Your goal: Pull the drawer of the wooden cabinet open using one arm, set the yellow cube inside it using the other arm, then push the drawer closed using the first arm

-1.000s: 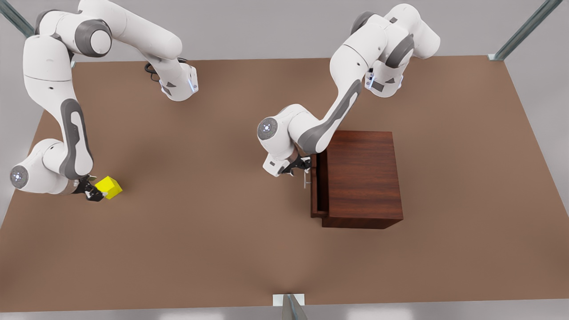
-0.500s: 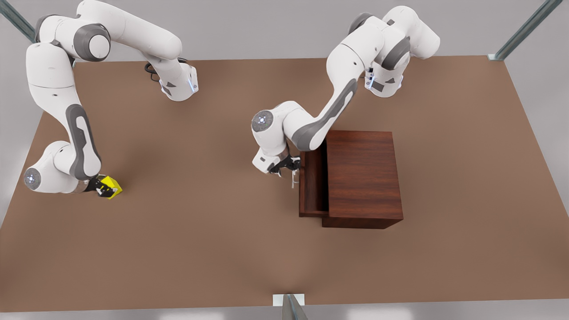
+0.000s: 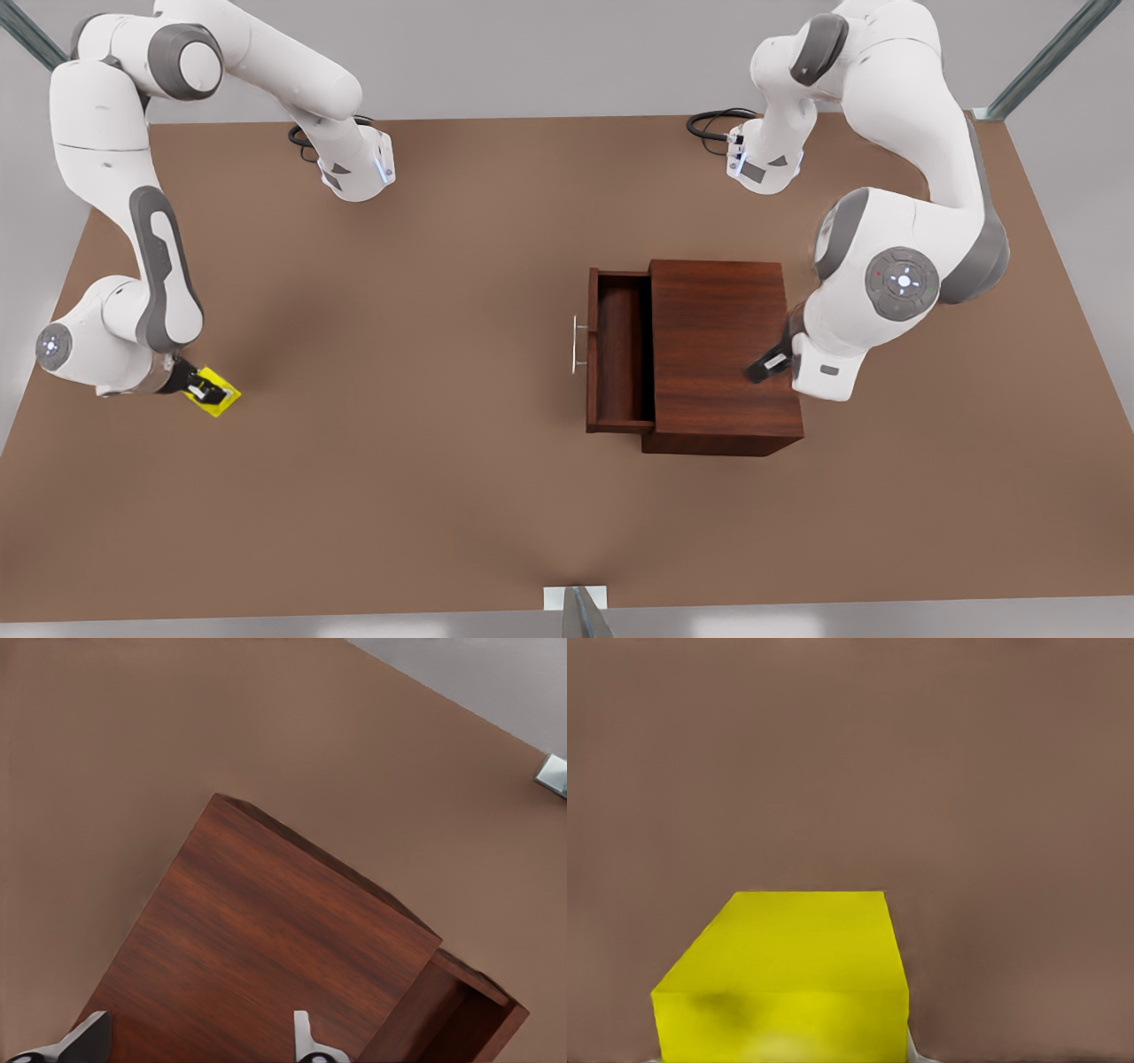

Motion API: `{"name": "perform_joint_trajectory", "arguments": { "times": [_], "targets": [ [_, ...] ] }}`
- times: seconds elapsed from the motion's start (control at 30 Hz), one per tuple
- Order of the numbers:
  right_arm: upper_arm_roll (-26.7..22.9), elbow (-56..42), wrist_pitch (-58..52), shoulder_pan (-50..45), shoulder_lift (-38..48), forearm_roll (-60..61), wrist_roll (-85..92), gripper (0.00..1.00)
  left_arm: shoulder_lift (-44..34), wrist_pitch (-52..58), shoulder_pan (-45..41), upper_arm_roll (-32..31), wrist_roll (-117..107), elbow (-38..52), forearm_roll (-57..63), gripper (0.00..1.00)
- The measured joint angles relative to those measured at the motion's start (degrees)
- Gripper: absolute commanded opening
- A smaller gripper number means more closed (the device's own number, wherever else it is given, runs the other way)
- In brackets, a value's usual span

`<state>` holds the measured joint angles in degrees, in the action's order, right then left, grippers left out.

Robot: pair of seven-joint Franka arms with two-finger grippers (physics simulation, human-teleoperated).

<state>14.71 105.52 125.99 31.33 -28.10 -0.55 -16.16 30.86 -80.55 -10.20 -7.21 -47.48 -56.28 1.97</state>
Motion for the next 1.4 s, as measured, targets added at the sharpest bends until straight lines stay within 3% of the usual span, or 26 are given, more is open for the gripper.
{"name": "perform_joint_trajectory", "arguments": {
  "times": [0.03,0.13,0.17,0.2,0.23,0.27,0.43,0.73,0.87,1.0,1.3,1.4],
  "targets": [
    [1.5,-0.1,-0.5,-0.3,1.1,0.0,-0.1,0.38,-0.7,0.8,1.9,0.0,1.1,0.0,-0.1,1.00],
    [9.8,-0.8,-2.9,-0.9,3.2,-1.5,-2.5,0.39,-3.6,3.1,3.6,0.3,4.5,-0.4,-0.3,1.00],
    [14.3,-1.7,-3.9,-0.8,2.9,-2.8,-3.5,0.39,-5.8,3.5,3.7,0.6,5.4,-2.3,-0.4,0.93],
    [18.2,-3.0,-4.9,-1.8,2.5,-3.8,-4.6,0.39,-8.9,3.5,3.9,1.1,5.9,-6.0,-0.5,0.58],
    [20.3,-4.4,-5.7,-4.1,2.3,-4.5,-5.7,0.38,-11.8,2.8,4.1,1.6,6.0,-10.0,-0.7,0.34],
    [21.5,-5.8,-6.4,-6.8,2.2,-5.1,-6.8,0.38,-13.9,2.0,4.1,1.9,5.7,-12.9,-0.9,0.21],
    [22.6,-17.1,-10.3,-21.9,-0.3,-6.6,-14.5,0.38,-16.0,-1.6,7.4,2.3,0.3,-16.3,-4.6,0.21],
    [21.7,-33.1,-13.9,-42.6,-8.3,-7.5,-31.6,0.38,-14.9,-5.3,5.7,1.8,-16.3,-16.0,-6.6,0.21],
    [18.3,-41.3,-14.3,-50.1,-12.7,-7.7,-37.6,0.38,-14.9,-5.8,4.7,1.8,-22.7,-16.0,-6.8,0.21],
    [15.6,-46.2,-14.1,-55.6,-15.7,-7.9,-42.7,0.38,-14.9,-6.0,4.7,1.8,-27.9,-16.0,-6.9,0.21],
    [13.0,-47.2,-12.1,-61.5,-20.0,-8.1,-50.6,0.38,-14.9,-6.2,3.9,1.8,-36.3,-16.0,-6.9,0.21],
    [12.9,-47.2,-11.2,-62.4,-20.7,-8.2,-52.2,0.44,-14.9,-6.2,3.9,1.8,-38.3,-16.0,-6.9,0.21]
  ]
}}
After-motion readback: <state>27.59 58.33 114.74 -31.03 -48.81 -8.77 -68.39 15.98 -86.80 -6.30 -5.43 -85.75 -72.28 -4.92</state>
